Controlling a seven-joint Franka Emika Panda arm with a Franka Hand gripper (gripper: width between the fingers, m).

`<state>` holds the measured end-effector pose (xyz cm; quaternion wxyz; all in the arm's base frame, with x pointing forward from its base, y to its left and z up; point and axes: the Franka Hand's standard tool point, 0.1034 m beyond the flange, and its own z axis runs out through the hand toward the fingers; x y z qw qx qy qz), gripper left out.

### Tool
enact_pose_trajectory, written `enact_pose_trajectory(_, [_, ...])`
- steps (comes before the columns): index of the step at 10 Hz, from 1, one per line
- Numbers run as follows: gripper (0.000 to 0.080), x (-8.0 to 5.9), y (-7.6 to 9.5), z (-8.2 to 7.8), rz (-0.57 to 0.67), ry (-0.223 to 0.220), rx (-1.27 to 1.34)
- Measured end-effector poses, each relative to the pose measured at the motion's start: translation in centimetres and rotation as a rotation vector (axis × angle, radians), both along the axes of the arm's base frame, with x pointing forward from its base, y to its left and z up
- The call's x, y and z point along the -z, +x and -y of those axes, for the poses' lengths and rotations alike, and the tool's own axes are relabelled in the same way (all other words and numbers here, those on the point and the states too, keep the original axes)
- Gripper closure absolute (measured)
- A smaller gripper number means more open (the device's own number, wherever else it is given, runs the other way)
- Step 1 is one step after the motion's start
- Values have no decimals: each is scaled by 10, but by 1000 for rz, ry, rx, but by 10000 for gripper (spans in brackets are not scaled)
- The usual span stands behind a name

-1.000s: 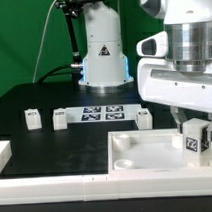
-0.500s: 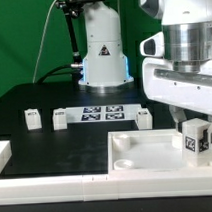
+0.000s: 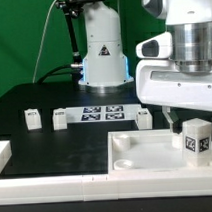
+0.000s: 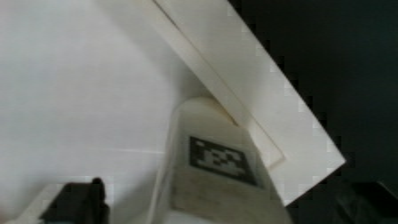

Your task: Assemble one leg

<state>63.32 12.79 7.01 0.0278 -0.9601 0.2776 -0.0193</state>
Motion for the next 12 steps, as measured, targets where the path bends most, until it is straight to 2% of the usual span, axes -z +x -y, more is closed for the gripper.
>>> enact_pose_trajectory(6, [150, 4, 1, 5, 23, -49, -643])
enact_pose_trajectory(9, [150, 4, 2, 8, 29, -66, -803])
enact_pose_trajectory(10, [260, 4, 2, 8, 29, -65, -795])
enact_pose_trajectory(11, [260, 4, 2, 8, 29, -65, -795])
enact_pose_trajectory(12, [438, 4, 2, 8, 29, -64, -781])
